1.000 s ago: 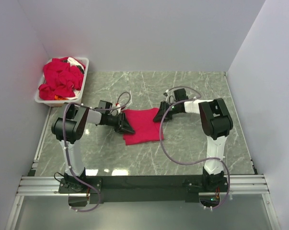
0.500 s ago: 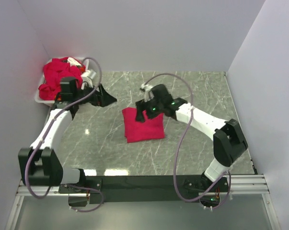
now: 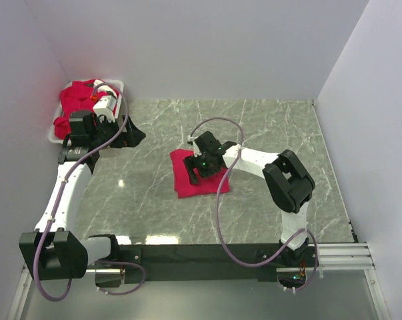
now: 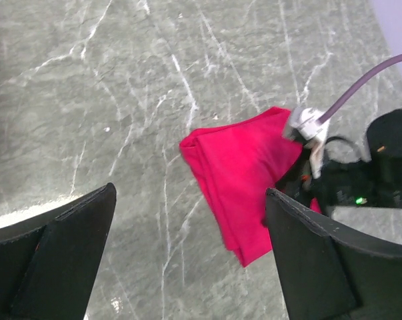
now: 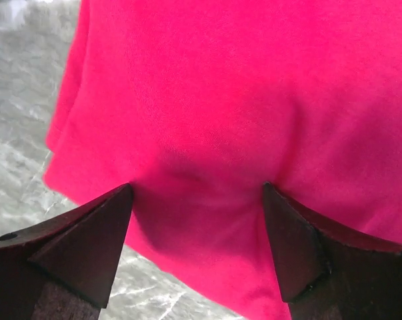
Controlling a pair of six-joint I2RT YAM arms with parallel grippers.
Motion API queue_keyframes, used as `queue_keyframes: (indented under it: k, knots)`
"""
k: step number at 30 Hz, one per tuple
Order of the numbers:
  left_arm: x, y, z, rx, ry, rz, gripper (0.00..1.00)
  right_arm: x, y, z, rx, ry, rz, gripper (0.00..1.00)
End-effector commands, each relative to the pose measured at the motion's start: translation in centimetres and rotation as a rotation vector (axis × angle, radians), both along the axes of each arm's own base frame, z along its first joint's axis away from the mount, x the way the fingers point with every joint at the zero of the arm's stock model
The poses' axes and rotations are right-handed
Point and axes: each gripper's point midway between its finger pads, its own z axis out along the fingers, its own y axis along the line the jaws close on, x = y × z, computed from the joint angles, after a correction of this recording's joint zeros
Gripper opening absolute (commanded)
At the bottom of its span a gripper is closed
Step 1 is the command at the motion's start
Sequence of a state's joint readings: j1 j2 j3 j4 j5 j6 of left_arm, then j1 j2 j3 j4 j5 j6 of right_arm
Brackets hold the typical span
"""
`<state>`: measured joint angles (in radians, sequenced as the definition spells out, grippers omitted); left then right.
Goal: Fold and stack the t-shirts
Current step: Neatly place the folded tshirt to the corner
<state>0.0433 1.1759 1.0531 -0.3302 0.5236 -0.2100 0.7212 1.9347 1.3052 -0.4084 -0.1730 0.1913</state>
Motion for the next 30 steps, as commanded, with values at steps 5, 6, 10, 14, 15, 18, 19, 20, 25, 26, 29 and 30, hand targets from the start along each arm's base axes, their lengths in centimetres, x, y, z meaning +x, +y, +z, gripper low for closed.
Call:
queue_keyframes:
  k: [5, 6, 10, 14, 15, 18, 19, 20, 25, 26, 29, 30]
  knots:
    - [0.6, 0.7, -0.9, 0.055, 0.006, 0.006, 0.99, 2.0, -11.2, -0.6, -0.177, 0.058, -0.071, 0.84]
    - [0.8, 0.6, -0.9, 0.052, 0.005, -0.002, 0.99, 2.1, -12.5, -0.5, -0.199, 0.050, -0.050, 0.83]
    - [1.6, 0.8, -1.5, 0.067, 0.027, -0.003, 0.99, 2.7, -19.1, -1.1, -0.296, 0.075, -0.060, 0.83]
    - [2.3, 1.2, -1.9, 0.091, 0.041, -0.004, 0.99, 3.9, -25.4, -2.3, -0.380, 0.075, -0.142, 0.83]
    - [2.4, 1.2, -1.7, 0.094, 0.032, -0.005, 1.00, 4.5, -27.6, -2.9, -0.386, 0.097, -0.198, 0.82]
    - [2.7, 1.3, -1.7, 0.096, 0.029, 0.000, 0.99, 6.2, -30.4, -3.3, -0.361, 0.120, -0.277, 0.64]
    - [2.8, 1.3, -1.8, 0.094, 0.030, -0.003, 0.99, 7.0, -31.9, -3.2, -0.365, 0.109, -0.326, 0.67]
    - [2.9, 1.3, -1.9, 0.092, 0.032, -0.004, 0.99, 7.8, -32.2, -3.0, -0.378, 0.093, -0.326, 0.67]
    - [3.2, 1.5, -2.3, 0.105, 0.069, -0.004, 0.99, 11.9, -35.2, -1.2, -0.372, 0.063, -0.393, 0.70]
    - [3.3, 1.6, -2.6, 0.109, 0.077, -0.003, 0.99, 13.7, -36.2, -0.1, -0.374, 0.026, -0.414, 0.72]
    - [3.6, 1.8, -2.7, 0.107, 0.079, 0.003, 0.99, 16.2, -38.3, -0.2, -0.376, 0.039, -0.441, 0.68]
    - [3.6, 1.7, -2.7, 0.108, 0.079, -0.002, 0.99, 16.1, -38.7, -1.5, -0.371, 0.089, -0.450, 0.64]
